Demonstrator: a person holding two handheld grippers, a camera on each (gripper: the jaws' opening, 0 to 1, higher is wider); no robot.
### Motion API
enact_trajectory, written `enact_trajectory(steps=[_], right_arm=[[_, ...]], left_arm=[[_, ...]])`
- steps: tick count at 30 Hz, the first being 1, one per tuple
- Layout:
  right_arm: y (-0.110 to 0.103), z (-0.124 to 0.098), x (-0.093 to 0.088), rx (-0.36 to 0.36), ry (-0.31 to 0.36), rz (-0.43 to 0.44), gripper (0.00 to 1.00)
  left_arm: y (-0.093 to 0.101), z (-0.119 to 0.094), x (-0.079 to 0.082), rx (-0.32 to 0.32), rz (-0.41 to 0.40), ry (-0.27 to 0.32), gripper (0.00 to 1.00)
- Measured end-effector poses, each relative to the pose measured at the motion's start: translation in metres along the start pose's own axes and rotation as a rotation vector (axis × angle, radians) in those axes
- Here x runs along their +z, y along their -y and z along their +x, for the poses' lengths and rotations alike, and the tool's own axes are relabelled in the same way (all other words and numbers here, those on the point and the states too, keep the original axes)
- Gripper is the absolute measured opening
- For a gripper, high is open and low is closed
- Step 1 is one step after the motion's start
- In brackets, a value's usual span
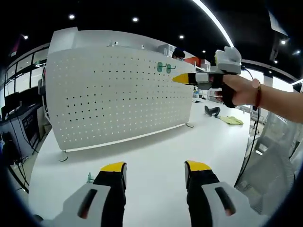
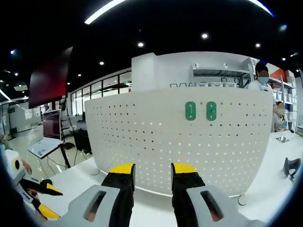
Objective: Insert the hook assembly into the mounting plate slot until the hook locks in place.
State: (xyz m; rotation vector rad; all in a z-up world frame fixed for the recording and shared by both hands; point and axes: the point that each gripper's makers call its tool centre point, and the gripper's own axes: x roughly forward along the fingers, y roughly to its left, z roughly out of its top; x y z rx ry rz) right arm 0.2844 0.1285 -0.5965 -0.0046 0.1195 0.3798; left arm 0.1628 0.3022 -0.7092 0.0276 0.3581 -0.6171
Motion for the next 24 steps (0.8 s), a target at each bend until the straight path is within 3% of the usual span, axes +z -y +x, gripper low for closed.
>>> enact_trajectory(steps=[7,16,24], right_arm=[[-0.017,-0.007,-0.004,0.057,0.008,-0.036,0.37],[-0.031,-0.018,-0.025,0.081,-0.043,-0.061,0.36],[-0.038,-0.028,-0.041,0.092,-0.063,-0.033,0.36]], left_arm=[[-0.016,0.006,-0.007,0.019,-0.003,-0.018,0.51],[-0.029,0.019,-0.024,0.024,0.005,-0.07,0.49],[-0.038,0.029,-0.029,0.044,-0.006,-0.096,0.46]])
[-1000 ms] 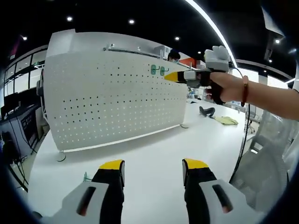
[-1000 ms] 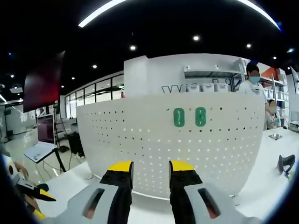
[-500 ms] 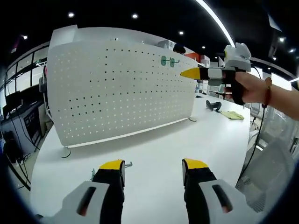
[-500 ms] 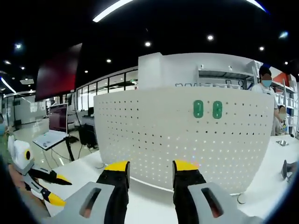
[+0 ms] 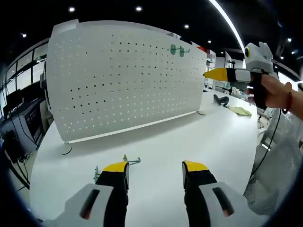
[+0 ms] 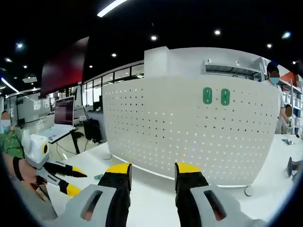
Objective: Insert the hook assembly into the mounting plate slot until the hook locks in place.
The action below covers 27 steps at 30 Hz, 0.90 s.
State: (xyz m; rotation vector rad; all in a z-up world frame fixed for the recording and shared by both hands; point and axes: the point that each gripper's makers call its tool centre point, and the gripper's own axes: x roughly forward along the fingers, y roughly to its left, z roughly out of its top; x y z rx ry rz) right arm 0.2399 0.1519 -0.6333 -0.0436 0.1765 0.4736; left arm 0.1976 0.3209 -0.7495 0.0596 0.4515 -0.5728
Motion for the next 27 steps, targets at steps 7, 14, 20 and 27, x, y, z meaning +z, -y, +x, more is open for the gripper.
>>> enact_trajectory(steps=[7,14,20,27], right_arm=[[-0.013,-0.015,-0.015,0.009,-0.022,0.006,0.36],[-0.024,-0.02,-0.027,0.032,-0.045,0.016,0.36],[-0.032,-0.023,-0.035,0.039,-0.058,0.025,0.36],[-0.035,-0.027,-0.041,0.045,-0.072,0.029,0.36]], left_arm=[[-0.011,0.013,-0.01,0.013,-0.012,-0.031,0.43],[-0.016,0.024,-0.022,0.006,-0.035,-0.059,0.43],[-0.022,0.033,-0.029,0.013,-0.042,-0.067,0.41],[-0.027,0.04,-0.037,0.019,-0.033,-0.091,0.39]])
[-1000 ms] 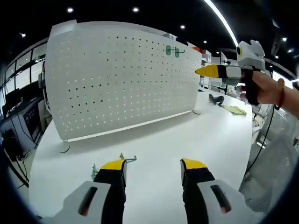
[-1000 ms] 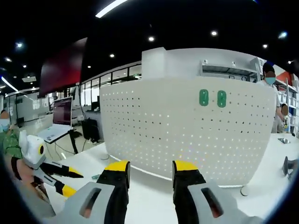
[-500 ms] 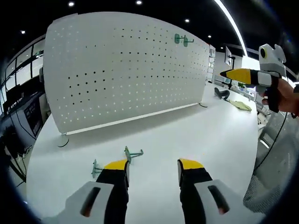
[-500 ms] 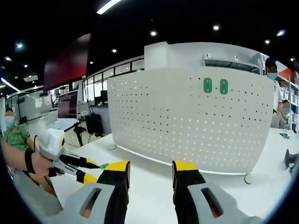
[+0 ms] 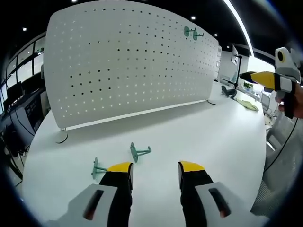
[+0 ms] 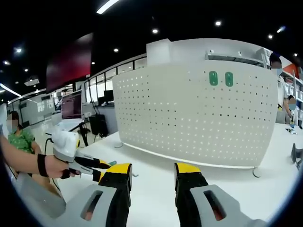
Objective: Insert the hook assembly into the mounting plate slot until the hook locks in place.
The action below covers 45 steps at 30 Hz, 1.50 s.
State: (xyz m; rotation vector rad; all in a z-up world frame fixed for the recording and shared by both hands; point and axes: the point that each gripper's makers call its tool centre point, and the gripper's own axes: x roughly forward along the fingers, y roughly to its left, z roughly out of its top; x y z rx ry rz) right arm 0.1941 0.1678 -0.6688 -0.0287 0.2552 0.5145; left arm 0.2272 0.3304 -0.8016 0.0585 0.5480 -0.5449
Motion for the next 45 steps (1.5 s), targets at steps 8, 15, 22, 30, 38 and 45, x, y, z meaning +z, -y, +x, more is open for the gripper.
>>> enact_trajectory(steps=[8,15,22,30,38,45], right_arm=[[-0.003,-0.003,-0.006,0.002,-0.005,0.019,0.36],[-0.002,-0.006,-0.012,-0.007,-0.013,0.038,0.35],[-0.005,-0.006,-0.018,-0.005,-0.03,0.064,0.34],[-0.005,-0.006,-0.02,-0.01,-0.036,0.072,0.34],[-0.001,-0.008,-0.026,-0.027,-0.049,0.087,0.34],[0.0,-0.008,-0.03,-0.033,-0.055,0.093,0.33]], left_arm=[[-0.008,0.012,-0.003,0.015,0.005,-0.018,0.35],[-0.013,0.022,0.001,0.028,0.032,-0.019,0.3],[-0.02,0.032,-0.003,0.042,0.045,-0.045,0.26],[-0.031,0.042,-0.007,0.076,0.047,-0.058,0.21],[-0.035,0.051,-0.012,0.085,0.044,-0.077,0.18],[-0.036,0.058,-0.01,0.082,0.051,-0.067,0.13]])
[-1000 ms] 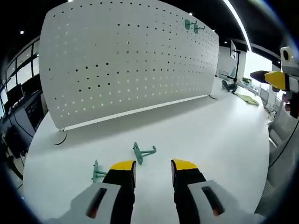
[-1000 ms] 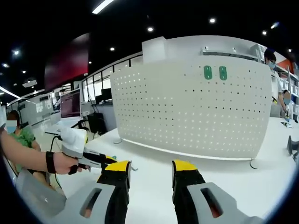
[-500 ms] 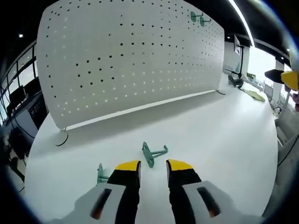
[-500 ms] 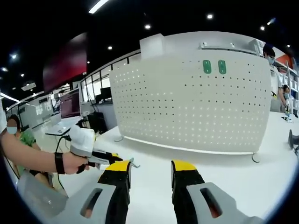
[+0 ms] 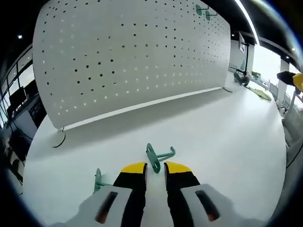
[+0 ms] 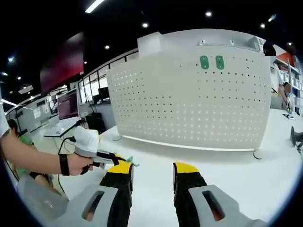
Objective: Insert the hook assembly into the mounting plate slot until the hook locks in place.
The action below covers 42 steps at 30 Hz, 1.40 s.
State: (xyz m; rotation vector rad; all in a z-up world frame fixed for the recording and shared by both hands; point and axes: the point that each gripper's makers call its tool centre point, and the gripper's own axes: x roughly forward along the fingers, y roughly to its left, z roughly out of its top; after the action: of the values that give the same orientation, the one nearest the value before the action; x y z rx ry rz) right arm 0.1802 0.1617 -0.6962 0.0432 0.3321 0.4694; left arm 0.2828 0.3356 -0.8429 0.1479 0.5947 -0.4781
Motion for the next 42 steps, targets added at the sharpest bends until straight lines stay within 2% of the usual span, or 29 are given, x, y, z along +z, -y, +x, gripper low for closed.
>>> enact_trajectory(steps=[3,16,19,27,35,42], right_arm=[[0.001,0.001,-0.001,0.002,0.006,0.025,0.33],[-0.003,0.003,0.002,0.009,0.008,0.026,0.33],[-0.004,0.003,0.003,0.009,0.009,0.027,0.33],[-0.011,0.001,0.007,0.012,0.004,0.028,0.32],[-0.02,0.001,0.013,0.021,0.002,0.038,0.32],[-0.035,0.003,0.02,0.084,0.024,0.048,0.32]], left_arm=[[0.002,0.002,0.001,-0.01,-0.003,0.001,0.11],[0.002,0.004,-0.005,-0.019,-0.018,-0.023,0.05],[0.008,0.002,-0.006,-0.046,-0.036,-0.025,0.04],[0.019,-0.01,0.004,-0.08,-0.037,0.013,0.04],[0.029,-0.038,0.029,-0.122,-0.066,0.099,0.04],[0.043,-0.068,0.056,-0.16,-0.083,0.179,0.03]])
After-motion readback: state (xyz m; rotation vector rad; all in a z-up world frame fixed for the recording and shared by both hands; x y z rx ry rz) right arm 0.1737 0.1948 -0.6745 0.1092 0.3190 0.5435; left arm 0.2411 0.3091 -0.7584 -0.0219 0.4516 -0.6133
